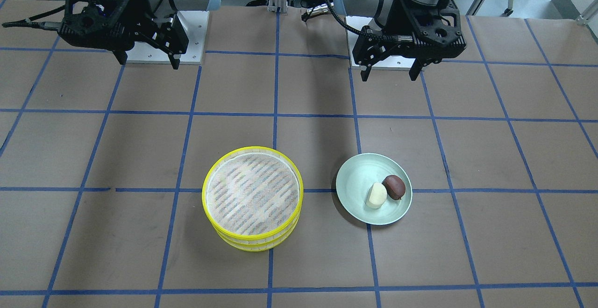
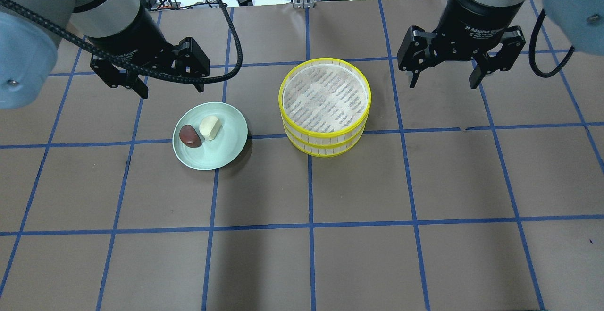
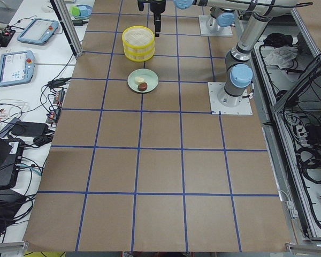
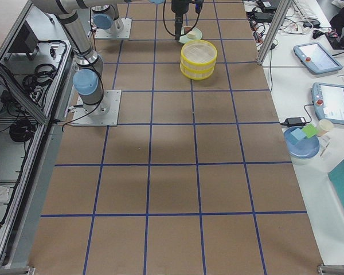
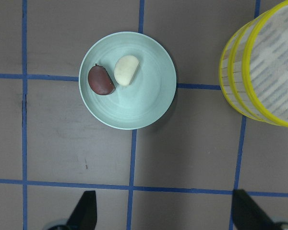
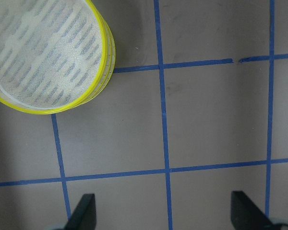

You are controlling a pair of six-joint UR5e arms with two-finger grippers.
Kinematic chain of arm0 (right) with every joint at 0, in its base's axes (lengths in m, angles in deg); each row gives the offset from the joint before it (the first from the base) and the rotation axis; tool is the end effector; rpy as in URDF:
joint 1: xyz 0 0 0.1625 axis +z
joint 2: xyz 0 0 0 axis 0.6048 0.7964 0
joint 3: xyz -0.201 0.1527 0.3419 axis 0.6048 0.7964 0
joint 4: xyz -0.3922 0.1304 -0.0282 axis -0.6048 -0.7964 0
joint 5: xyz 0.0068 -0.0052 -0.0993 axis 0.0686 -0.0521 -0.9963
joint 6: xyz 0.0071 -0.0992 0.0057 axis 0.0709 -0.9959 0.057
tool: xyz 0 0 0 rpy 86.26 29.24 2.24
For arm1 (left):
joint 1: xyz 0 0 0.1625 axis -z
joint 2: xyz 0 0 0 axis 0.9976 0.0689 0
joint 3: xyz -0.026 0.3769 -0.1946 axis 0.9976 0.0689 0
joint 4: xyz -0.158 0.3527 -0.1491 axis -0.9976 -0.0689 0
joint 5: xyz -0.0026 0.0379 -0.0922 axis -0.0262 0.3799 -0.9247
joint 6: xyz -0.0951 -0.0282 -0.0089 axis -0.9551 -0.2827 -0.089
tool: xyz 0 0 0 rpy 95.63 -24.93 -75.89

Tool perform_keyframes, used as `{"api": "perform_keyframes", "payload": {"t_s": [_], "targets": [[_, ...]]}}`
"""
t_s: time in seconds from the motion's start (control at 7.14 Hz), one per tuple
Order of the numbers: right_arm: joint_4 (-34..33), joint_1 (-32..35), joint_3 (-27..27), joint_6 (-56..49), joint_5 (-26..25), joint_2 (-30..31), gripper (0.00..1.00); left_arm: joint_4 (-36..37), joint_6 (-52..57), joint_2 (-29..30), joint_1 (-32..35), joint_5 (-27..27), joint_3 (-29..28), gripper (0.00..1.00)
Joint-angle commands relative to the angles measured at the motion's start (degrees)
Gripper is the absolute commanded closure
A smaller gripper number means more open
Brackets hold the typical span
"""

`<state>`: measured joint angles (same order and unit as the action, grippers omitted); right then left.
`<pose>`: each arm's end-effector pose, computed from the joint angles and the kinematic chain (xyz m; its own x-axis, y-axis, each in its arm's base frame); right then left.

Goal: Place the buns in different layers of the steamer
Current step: 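Move the left gripper over the pale green bowl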

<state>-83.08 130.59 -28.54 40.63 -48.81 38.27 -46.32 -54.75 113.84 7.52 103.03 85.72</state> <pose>0.1605 -0.4640 0.5224 -0.9972 0.0739 0.0084 0.0741 0.9966 0.0363 -0.1631 -0.4599 0.5092 -0.9971 -0.0751 0.0127 -0.0755 0.9967 -0.0288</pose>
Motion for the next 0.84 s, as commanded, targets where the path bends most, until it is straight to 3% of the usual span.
{"api": "perform_keyframes", "payload": {"t_s": [0.0,0.7], "targets": [[-0.01,0.05,0.0,-0.25,0.11,0.01,0.0,-1.84,-0.01,-0.1,-0.05,1.88,-0.02,0.0],[-0.36,0.05,-0.88,-0.25,0.12,0.01,0.0,-1.24,0.25,0.77,-0.23,3.21,0.15,0.0]]}}
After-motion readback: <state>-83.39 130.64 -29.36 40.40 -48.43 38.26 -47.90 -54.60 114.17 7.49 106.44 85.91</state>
